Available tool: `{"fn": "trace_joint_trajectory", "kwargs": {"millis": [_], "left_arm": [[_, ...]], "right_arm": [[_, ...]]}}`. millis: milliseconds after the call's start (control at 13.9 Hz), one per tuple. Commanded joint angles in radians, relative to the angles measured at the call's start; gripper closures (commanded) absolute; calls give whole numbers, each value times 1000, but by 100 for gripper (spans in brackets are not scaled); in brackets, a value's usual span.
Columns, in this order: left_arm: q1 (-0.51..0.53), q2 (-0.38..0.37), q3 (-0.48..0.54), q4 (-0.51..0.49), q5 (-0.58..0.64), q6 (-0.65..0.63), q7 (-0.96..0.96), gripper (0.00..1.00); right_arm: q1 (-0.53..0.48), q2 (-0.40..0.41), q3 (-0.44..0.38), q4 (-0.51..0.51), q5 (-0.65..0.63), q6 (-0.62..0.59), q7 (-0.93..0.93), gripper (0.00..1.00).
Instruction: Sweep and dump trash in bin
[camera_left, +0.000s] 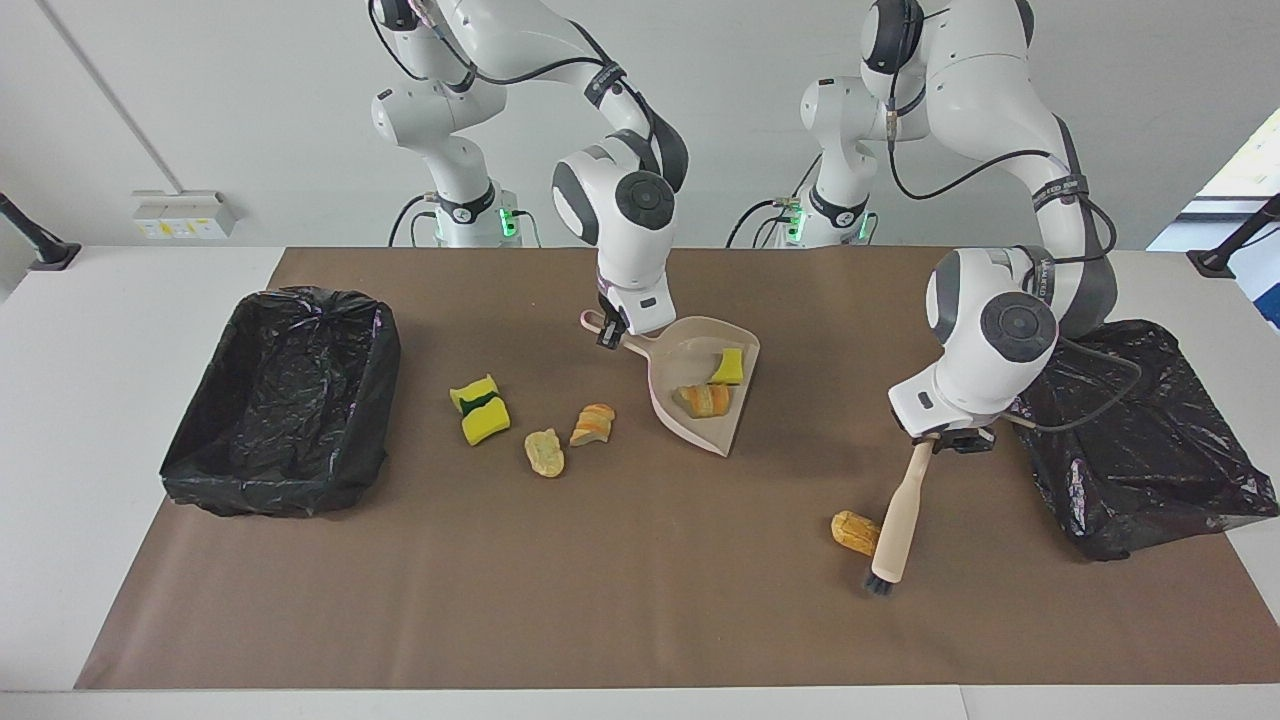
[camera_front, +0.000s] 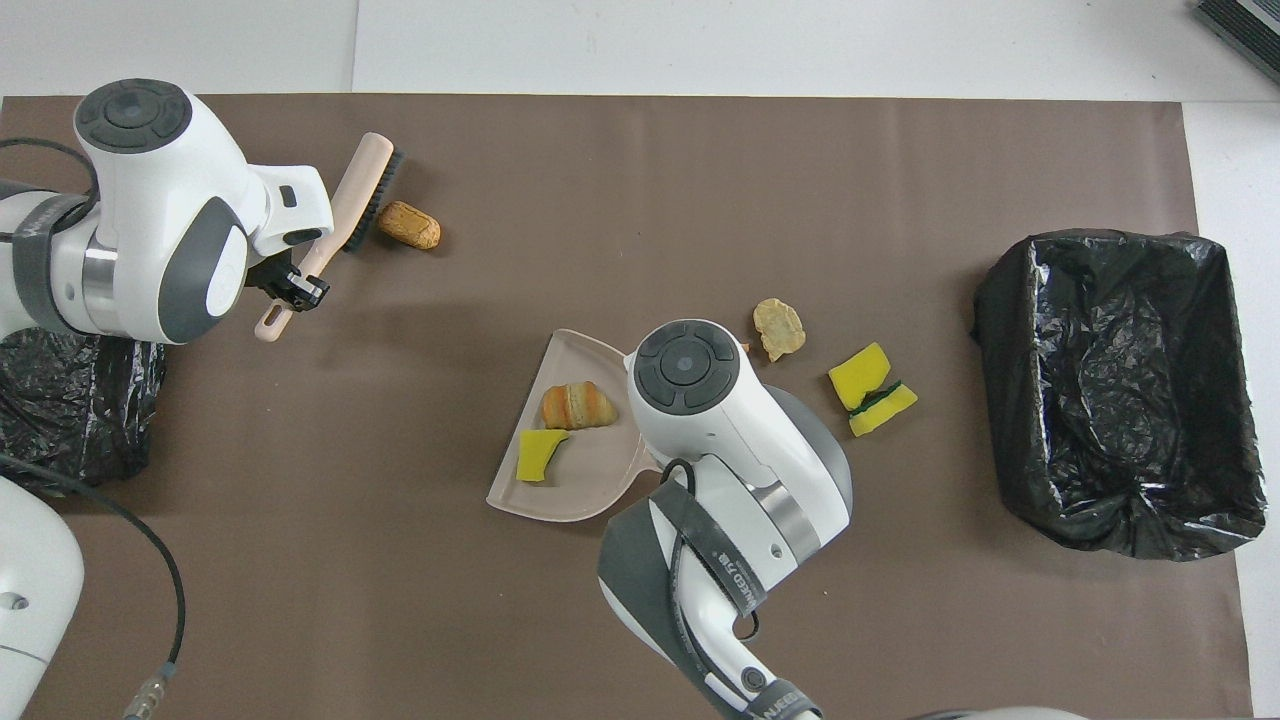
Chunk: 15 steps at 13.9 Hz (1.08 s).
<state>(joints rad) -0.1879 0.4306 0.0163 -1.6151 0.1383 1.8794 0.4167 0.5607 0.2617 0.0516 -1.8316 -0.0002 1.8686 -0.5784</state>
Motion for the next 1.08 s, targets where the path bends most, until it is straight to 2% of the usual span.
{"fn": "trace_joint_trajectory", "kwargs": {"millis": [0, 577, 866, 1010], "left_arm": [[-31, -91, -4, -141, 3, -14, 60, 100], [-206, -266, -6, -417, -29, -28, 53, 100], [-261, -372, -4, -434, -63, -189, 40, 100], [-316, -397, -6, -437, -63, -216, -33, 100]], "right_arm": [[-2, -2, 2, -5, 12, 21, 12, 100], [-4, -13, 2, -26, 14, 18, 12, 100], [-1, -30, 1, -69, -9, 40, -11, 100], [-1, -38, 1, -89, -26, 75, 15, 100]]}}
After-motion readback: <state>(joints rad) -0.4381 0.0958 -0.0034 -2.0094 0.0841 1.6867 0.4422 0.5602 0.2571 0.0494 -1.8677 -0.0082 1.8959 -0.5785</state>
